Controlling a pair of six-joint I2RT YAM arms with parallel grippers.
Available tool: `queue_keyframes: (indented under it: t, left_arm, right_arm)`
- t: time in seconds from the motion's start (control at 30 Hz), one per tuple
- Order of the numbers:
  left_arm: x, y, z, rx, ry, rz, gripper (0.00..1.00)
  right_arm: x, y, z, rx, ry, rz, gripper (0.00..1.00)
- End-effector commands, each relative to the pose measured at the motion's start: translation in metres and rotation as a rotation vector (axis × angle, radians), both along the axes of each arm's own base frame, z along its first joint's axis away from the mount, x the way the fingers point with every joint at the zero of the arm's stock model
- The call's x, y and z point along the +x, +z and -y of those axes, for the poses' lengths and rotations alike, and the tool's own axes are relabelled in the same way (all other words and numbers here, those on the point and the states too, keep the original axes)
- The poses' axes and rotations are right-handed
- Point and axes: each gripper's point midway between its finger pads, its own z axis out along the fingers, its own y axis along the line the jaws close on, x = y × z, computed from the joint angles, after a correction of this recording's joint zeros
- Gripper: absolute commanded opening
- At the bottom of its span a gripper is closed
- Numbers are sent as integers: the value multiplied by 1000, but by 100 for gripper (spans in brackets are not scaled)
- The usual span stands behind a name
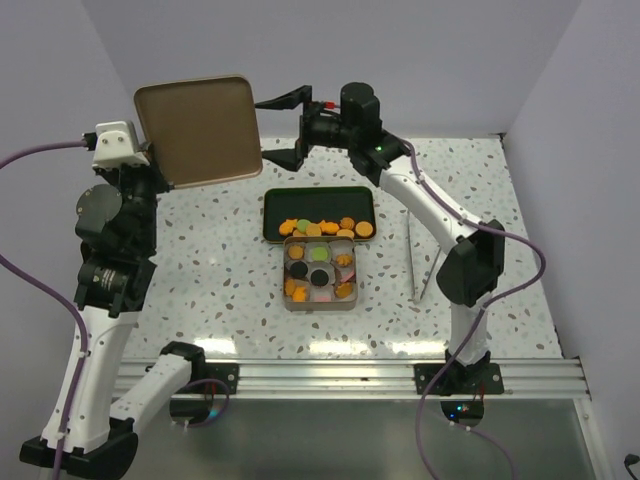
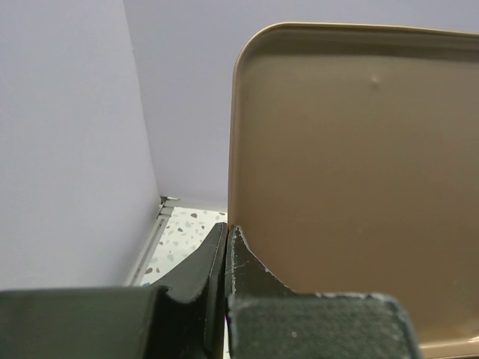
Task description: Pack the cookies
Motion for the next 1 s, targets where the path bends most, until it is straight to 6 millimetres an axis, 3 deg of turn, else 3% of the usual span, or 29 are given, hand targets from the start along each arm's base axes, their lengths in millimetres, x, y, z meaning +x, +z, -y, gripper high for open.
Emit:
queue_keyframes:
  t: [0.0,0.17,0.3,0.7,0.97]
  left_arm:
    - [-8,37,2,2,-17,127,0]
    - [-6,30,-6,55,30,109,0]
    - [-5,30,-13,116,74,95,0]
    - [0,45,-26,257,165,95,0]
    - [2,52,-26,293,196,118,0]
  right_arm:
    - [-17,34,-7,73,60,-65,98]
    - [-22,39,-12,84,94,-50,95]
    - [-33,19,-16,18,206,-50,94]
    - [-67,-9,-12,-56,413,-54,94]
    - [-69,-5,-19,-23,433,-85,94]
